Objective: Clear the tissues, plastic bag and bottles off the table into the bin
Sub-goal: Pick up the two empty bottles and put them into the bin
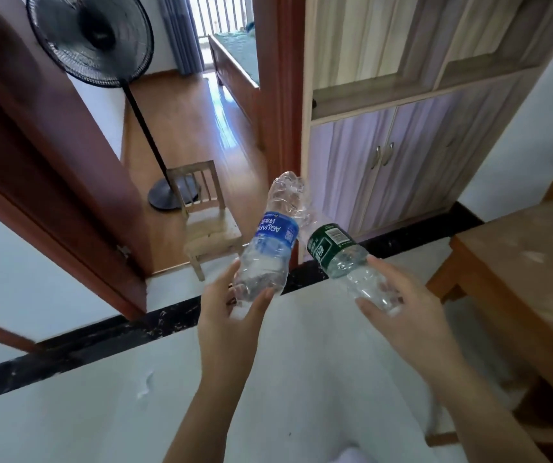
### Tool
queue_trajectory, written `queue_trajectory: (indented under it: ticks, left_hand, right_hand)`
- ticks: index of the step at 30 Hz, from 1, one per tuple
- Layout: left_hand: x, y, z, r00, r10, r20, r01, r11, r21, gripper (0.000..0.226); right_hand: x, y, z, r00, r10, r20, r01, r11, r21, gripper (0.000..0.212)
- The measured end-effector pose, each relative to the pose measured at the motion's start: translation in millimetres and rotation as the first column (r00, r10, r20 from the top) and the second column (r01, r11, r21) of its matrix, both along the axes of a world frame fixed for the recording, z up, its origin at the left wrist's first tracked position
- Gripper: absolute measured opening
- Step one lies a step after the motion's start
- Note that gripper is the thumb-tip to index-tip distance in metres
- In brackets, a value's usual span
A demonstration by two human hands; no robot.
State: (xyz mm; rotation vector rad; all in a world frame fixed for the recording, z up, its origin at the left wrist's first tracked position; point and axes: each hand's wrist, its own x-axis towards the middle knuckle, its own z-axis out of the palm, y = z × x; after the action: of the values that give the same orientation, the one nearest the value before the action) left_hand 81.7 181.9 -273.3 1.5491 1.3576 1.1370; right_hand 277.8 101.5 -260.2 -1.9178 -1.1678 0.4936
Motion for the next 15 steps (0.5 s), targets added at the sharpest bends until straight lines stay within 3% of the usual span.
queue_trajectory:
  ticks: [4,11,15]
  left_hand:
    - [55,54,-2,0.998,-0.055,-0.009,0.055,0.998,0.008,0.055]
    - [189,151,20,0.975,-0.216,-0.042,0.218,0.974,0.063,0.051]
    - [265,194,31,0.942,-0.318,-0.105,0.332,0.929,0.165,0.052]
  right_hand:
    - [48,41,-7,0.994,-0.088,-0.064,0.09,0.996,0.026,0.056]
    - [171,116,4,0.981,-0.189,-0.038,0.191,0.976,0.1,0.052]
    - [239,144,10,0.971,-0.238,-0.025,0.239,0.96,0.142,0.052]
